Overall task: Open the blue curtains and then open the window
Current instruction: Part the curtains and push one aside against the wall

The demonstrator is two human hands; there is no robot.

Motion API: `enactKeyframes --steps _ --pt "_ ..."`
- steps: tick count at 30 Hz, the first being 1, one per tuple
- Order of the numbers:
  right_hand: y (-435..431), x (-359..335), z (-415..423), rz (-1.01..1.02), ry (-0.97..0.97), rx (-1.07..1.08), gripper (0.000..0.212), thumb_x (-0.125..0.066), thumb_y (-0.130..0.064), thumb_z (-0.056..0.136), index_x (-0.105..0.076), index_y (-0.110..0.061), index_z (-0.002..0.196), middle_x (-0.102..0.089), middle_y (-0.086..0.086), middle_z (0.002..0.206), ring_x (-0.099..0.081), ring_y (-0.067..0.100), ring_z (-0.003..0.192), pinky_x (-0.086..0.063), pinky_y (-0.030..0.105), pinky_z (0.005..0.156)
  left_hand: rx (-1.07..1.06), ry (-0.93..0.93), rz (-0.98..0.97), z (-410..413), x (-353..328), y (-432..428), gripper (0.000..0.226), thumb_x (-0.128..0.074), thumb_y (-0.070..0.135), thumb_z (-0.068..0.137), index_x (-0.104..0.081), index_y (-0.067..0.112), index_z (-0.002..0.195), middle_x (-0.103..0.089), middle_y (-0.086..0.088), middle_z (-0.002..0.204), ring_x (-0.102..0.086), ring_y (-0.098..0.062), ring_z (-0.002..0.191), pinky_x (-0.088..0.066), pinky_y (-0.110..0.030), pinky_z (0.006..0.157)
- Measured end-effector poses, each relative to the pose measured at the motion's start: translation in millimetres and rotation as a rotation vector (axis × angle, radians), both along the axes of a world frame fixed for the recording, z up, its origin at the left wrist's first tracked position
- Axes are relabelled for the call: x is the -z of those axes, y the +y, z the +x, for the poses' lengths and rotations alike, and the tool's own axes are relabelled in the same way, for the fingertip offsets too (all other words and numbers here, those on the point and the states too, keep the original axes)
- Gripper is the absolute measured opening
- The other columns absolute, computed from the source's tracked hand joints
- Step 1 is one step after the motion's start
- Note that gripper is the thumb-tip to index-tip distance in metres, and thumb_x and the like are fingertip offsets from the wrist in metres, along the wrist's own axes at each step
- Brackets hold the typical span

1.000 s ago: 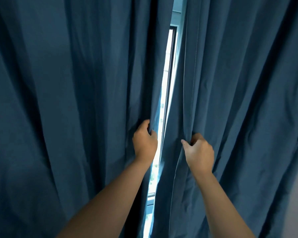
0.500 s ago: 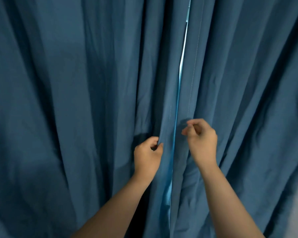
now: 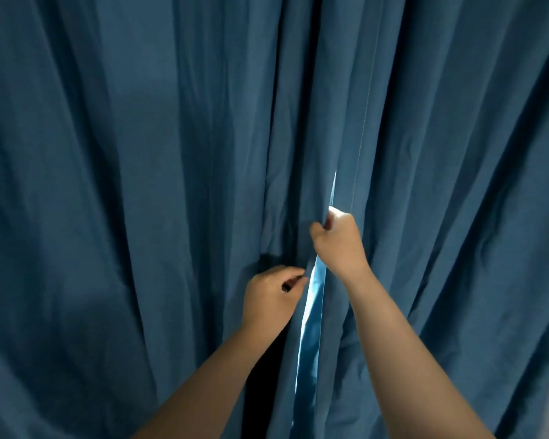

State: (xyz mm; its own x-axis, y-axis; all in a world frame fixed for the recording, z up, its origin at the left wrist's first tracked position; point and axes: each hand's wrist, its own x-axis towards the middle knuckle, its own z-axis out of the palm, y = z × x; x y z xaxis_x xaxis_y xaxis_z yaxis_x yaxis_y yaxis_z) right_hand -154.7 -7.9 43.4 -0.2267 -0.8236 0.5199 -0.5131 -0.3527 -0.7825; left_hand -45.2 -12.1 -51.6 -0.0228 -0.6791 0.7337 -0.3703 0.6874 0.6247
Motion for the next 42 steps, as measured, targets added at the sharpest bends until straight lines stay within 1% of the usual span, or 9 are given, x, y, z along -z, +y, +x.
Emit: enactKeyframes --steps 5,8,13,15,19,27,35,39,42 --pt "-4.5 10.4 -3.6 -0.028 -0.011 0.052 0.013 -0.038 0.003 0.086 -0.044 0.006 0.074 -0.041 0.009 0.062 -0.034 0.016 0.054 -0.033 0.025 0.047 -0.235 -0.016 -0.318 14.3 -9.2 4.3 0.024 -0.058 0.013 0.079 -0.068 0.014 0.101 -0.062 -0.002 0.113 -0.053 -0.014 0.105 -0.046 -0.03 0.09" --pt "0.3 10.1 -3.5 -0.019 -0.065 -0.001 0.028 -0.034 0.008 0.086 -0.051 -0.012 0.079 -0.056 0.003 0.071 -0.049 0.014 0.06 -0.042 0.013 0.051 -0.357 0.067 -0.214 20.4 -26.6 -0.8 0.055 -0.065 0.004 0.075 -0.046 0.018 0.124 -0.036 -0.004 0.141 -0.033 -0.022 0.13 -0.03 -0.039 0.109" --pt "8.4 10.7 -3.8 0.016 -0.301 -0.182 0.043 -0.031 0.012 0.08 -0.062 -0.011 0.1 -0.07 0.007 0.096 -0.065 0.025 0.088 -0.053 0.039 0.08 -0.177 -0.081 -0.317 14.5 -40.0 -1.8 0.053 -0.051 -0.002 0.077 -0.046 0.016 0.126 -0.04 -0.001 0.14 -0.036 -0.018 0.128 -0.031 -0.031 0.109" --pt "13.1 7.5 -6.7 0.044 -0.437 -0.232 0.042 -0.03 0.011 0.078 -0.064 -0.007 0.096 -0.071 0.01 0.093 -0.067 0.03 0.089 -0.053 0.042 0.08 -0.101 -0.151 -0.148 7.4 -43.4 -2.0 0.062 -0.051 0.002 0.083 -0.034 0.016 0.141 -0.031 0.001 0.149 -0.026 -0.013 0.136 -0.023 -0.025 0.113" --pt "23.9 -2.4 -11.0 0.071 -0.745 -0.268 0.041 -0.026 0.016 0.075 -0.059 -0.007 0.066 -0.068 0.0 0.058 -0.065 0.017 0.059 -0.056 0.025 0.057 -0.009 0.182 0.331 2.2 -51.6 -16.8 0.075 -0.052 0.011 0.09 -0.005 0.017 0.149 -0.014 0.002 0.156 -0.016 -0.01 0.142 -0.012 -0.021 0.114" --pt "28.9 -2.1 -30.4 0.11 -0.961 -0.32 0.033 -0.024 0.014 0.061 -0.046 -0.007 0.05 -0.052 0.004 0.049 -0.049 0.022 0.049 -0.045 0.026 0.056 0.139 0.497 0.45 -20.0 -68.1 -22.4 0.062 -0.041 0.033 0.097 -0.009 0.023 0.149 -0.022 0.001 0.155 -0.026 -0.014 0.14 -0.021 -0.037 0.117" --pt "30.1 -3.5 -50.6 0.144 -0.712 -0.165 0.022 -0.032 0.006 0.068 -0.051 -0.001 0.061 -0.057 0.005 0.052 -0.055 0.022 0.051 -0.045 0.02 0.05 0.212 0.618 0.458 -38.4 -74.7 -5.0 0.046 -0.038 0.039 0.097 -0.039 0.02 0.138 -0.049 0.003 0.135 -0.046 -0.012 0.123 -0.034 -0.026 0.104" --pt "27.9 6.0 -54.8 -0.014 -0.218 0.156 0.018 -0.045 -0.003 0.078 -0.043 -0.006 0.061 -0.048 0.002 0.057 -0.043 0.018 0.056 -0.035 0.024 0.052 0.113 0.651 0.339 -35.3 -70.6 0.8 0.016 -0.055 0.019 0.09 -0.065 0.008 0.095 -0.069 -0.003 0.092 -0.062 -0.01 0.084 -0.049 -0.027 0.08" --pt "33.1 15.6 -48.4 -0.167 -0.025 0.367 0.035 -0.053 -0.004 0.08 -0.032 -0.016 0.055 -0.037 -0.002 0.049 -0.034 0.014 0.046 -0.026 0.026 0.047 -0.036 0.598 0.235 -29.1 -66.6 3.6 0.02 -0.062 0.011 0.083 -0.054 0.006 0.065 -0.054 -0.003 0.06 -0.047 -0.009 0.056 -0.044 -0.028 0.059"
